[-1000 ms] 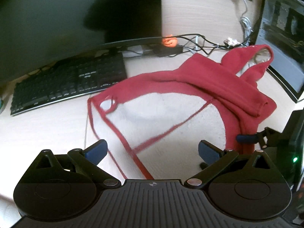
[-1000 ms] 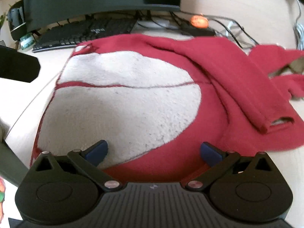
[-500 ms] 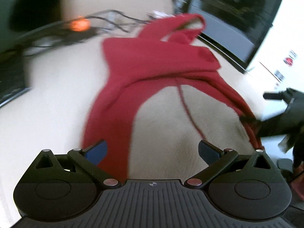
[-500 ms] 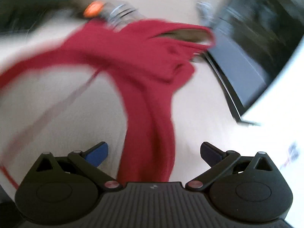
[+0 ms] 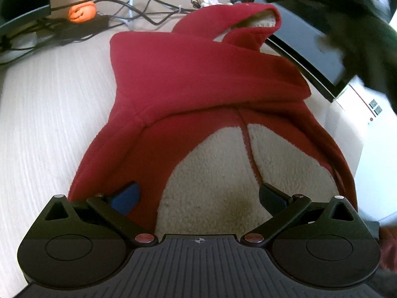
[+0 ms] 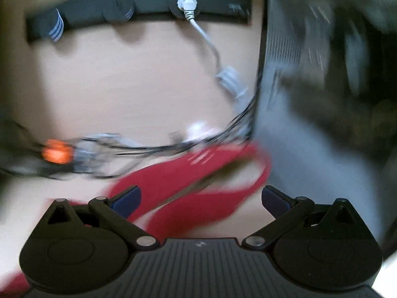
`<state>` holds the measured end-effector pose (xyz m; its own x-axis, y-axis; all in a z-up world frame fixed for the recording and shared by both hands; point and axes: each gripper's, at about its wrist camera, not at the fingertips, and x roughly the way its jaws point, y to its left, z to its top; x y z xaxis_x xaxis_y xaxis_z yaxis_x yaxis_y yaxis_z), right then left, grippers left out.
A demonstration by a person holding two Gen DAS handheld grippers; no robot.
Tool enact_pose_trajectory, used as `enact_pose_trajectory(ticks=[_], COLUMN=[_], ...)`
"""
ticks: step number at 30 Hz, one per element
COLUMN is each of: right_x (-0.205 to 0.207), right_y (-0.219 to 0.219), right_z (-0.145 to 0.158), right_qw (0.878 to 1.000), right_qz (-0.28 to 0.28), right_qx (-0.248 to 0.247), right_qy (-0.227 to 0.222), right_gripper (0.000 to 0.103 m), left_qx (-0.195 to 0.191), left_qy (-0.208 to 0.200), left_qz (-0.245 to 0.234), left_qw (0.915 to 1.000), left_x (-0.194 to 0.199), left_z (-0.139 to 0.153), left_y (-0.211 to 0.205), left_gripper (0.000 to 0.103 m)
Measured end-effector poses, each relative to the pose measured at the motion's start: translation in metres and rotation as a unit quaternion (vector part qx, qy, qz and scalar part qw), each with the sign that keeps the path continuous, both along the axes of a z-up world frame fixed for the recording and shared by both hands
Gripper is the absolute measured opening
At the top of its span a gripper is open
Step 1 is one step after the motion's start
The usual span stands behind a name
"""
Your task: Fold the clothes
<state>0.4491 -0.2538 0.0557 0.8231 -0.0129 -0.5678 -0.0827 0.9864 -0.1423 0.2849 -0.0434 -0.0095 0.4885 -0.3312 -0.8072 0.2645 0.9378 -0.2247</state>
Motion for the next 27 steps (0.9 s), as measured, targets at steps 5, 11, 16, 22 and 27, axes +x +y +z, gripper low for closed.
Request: enact_pose_trajectory(ticks=[5, 11, 16, 22, 27], right_x=[0.069, 0.108, 0.094, 0.028, 0.009], right_y=[0.031, 0.051, 0.078, 0.135, 0.165], right_z=[-0.049, -0.039, 0.019, 0.084, 0.096], right_qw=[0.982, 0.972, 0.975, 0.958, 0.965], right_qz=[0.012, 0.009, 0.046, 0.173, 0.216], right_qx=[-0.183, -0.235, -0.167, -0.072, -0.027], right_qy=[0.051, -0.027, -0.142, -0.218, -0.144], right_gripper=[0.103, 0.103, 0.103, 0.103, 0.103], left_qx=[0.020, 0.034, 0.046, 0.055, 0.047], left_qy=[-0.002, 0.003, 0.013, 0.034, 0.043], left_qz=[0.008, 0.032, 0.052, 0.084, 0.103], left_qw=[0.9998, 0.9989, 0.9975, 0.9943, 0.9927], left_x=[-0.010, -0.027, -0.041, -0.065, -0.081], left_z=[0.001, 0.002, 0.004, 0.008, 0.011], left_y=[0.000, 0.008, 0.012, 0.023, 0.035], left_gripper=[0.103, 0.103, 0.103, 0.103, 0.103])
